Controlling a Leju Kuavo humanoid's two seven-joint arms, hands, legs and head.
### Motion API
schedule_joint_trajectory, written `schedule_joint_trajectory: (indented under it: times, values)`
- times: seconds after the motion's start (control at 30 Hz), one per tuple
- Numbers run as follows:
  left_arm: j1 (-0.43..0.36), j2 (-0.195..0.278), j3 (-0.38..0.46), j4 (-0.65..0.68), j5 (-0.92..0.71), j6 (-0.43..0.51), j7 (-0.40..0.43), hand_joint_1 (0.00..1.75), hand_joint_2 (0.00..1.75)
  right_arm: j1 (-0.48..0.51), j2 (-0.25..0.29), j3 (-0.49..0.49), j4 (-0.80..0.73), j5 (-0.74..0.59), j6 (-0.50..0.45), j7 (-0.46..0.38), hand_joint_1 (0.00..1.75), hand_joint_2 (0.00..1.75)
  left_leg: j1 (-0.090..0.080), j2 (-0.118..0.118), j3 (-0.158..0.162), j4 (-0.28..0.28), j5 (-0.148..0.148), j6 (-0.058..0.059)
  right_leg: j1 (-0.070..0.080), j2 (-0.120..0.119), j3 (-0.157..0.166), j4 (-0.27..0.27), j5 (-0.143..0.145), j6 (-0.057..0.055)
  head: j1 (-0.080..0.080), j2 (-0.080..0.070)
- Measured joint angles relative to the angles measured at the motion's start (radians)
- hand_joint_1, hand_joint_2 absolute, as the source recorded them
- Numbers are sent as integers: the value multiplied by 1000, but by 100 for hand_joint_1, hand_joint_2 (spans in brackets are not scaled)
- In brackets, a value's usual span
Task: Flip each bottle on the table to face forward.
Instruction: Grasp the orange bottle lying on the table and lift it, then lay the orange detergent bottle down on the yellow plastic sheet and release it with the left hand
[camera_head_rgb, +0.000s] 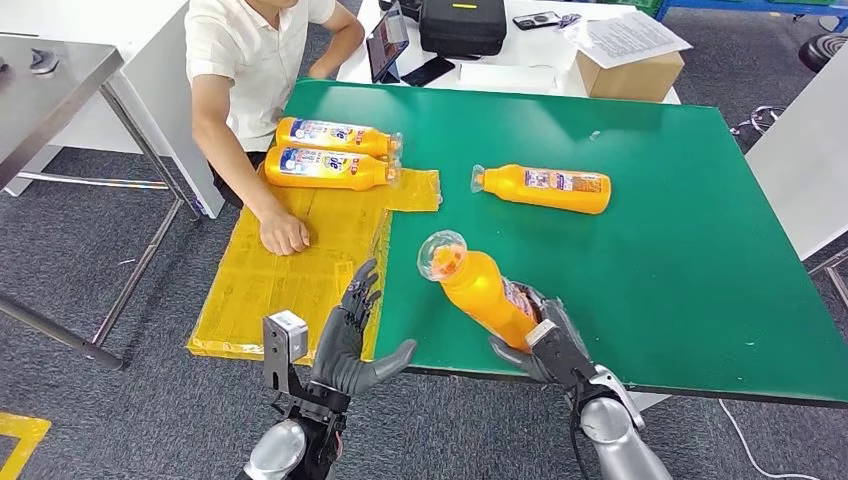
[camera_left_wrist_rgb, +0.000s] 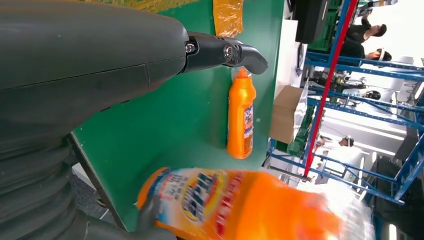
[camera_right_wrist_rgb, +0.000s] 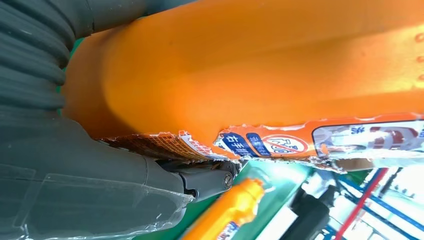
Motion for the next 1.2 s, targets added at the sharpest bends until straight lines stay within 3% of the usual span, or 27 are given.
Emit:
schedule_joint_trajectory:
  times: [0.3,0.5,0.97,1.2]
  values:
    - [-26,5,-17,14,-29,-10,6,0,175,-9,62,50,-40,-25,15,-15,175,175,0,0,-1,0,0,0,0,0,-2,0,0,0,0,0]
    - [-40,5,-25,11,38,-79,37,0,175,-33,106,127,-24,-21,4,-29,175,175,1,0,-2,0,0,0,0,0,-2,1,0,0,0,0]
    - [-78,3,-31,-3,192,-145,78,0,175,-122,136,275,111,94,-75,-45,175,175,0,0,-2,0,0,0,0,0,-2,1,0,0,0,0]
    - [-91,3,-18,-3,235,-155,88,0,175,-153,145,313,157,71,-83,-49,175,175,0,0,-2,0,0,0,0,0,-3,1,0,0,0,0]
